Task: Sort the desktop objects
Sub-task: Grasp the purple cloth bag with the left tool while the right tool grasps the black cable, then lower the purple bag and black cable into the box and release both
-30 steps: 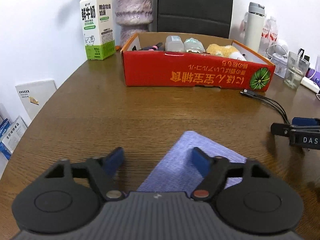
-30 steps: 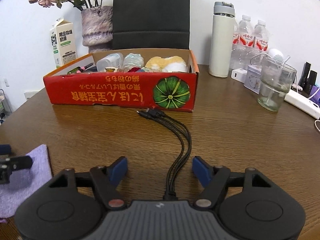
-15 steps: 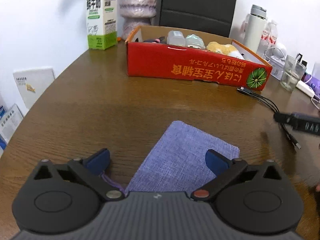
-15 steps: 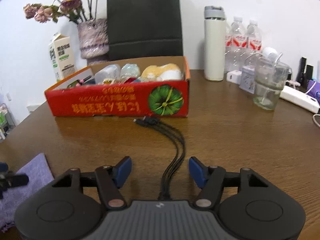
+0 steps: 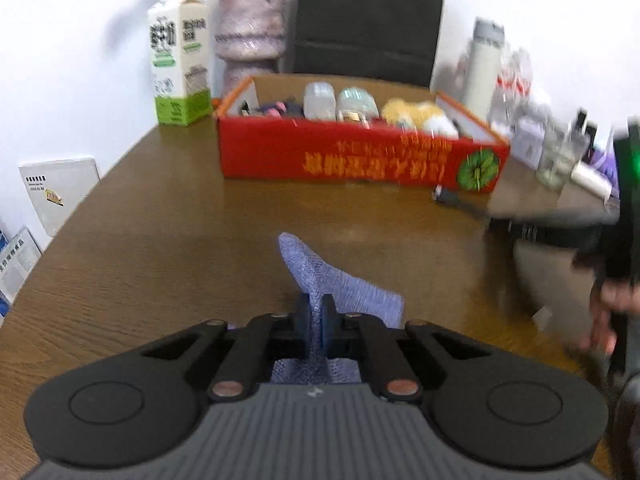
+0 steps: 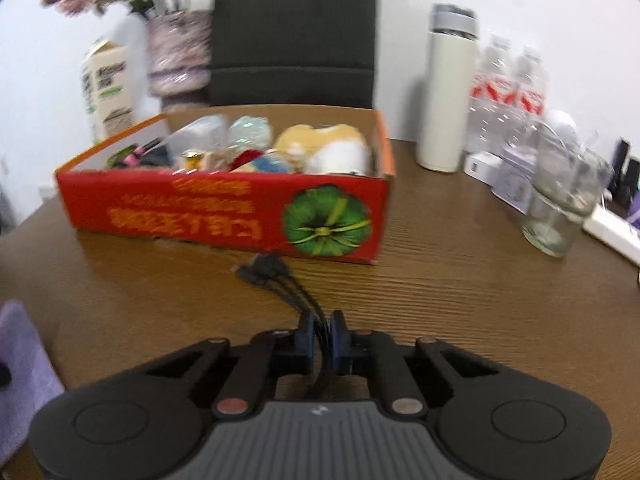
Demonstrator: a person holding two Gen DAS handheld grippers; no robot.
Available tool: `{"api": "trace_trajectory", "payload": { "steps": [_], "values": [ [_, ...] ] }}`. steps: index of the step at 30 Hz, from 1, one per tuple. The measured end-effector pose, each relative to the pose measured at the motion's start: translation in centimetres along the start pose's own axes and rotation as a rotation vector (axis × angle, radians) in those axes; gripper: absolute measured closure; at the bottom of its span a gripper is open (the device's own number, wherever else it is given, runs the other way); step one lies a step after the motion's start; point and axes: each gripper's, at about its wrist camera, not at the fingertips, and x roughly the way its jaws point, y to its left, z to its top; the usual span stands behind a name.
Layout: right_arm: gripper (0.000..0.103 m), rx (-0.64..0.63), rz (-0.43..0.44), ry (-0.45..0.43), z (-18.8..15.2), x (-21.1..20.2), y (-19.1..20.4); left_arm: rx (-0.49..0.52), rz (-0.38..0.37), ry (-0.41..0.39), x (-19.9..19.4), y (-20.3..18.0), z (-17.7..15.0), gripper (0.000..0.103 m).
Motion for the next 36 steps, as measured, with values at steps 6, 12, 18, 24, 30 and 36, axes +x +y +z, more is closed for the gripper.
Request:
{"api": "trace_trajectory", "payload": {
  "steps": [6, 12, 18, 24, 30, 36],
  "values": [
    [0.102, 0.133, 0.214, -0.082, 1.3, -5.1, 1.0, -0.01, -0.017, -0.16, -3.7, 1.3, 3.7, 0.098],
    [0.102, 0.078, 0.232, -0.253, 5.1, -10.6, 1.9, 0.046, 0.054, -0.354, -5.5, 1.9, 9.5, 0.097],
    [0.102, 0.013, 0.209, -0.358, 11.2, -12.1, 0.6, 0.009, 0.014, -0.344, -3.2, 2.3, 17.0, 0.097],
    [0.102, -0.022, 0.173, -0.458, 20.4, -11.6, 0.1, -0.071, -0.112, -0.248, 0.9, 1.9, 23.0, 0.097],
    [0.102, 0.01, 0.192, -0.414, 23.7, -4.2, 0.7, -0.067, -0.155, -0.206, 7.2, 0.5, 23.9, 0.096],
    [0.102, 0.075, 0.09, 0.008, 20.0, 11.9, -0.4, 0.146, -0.001, 0.019, 19.9, -0.6, 19.8, 0.092]
  ]
}}
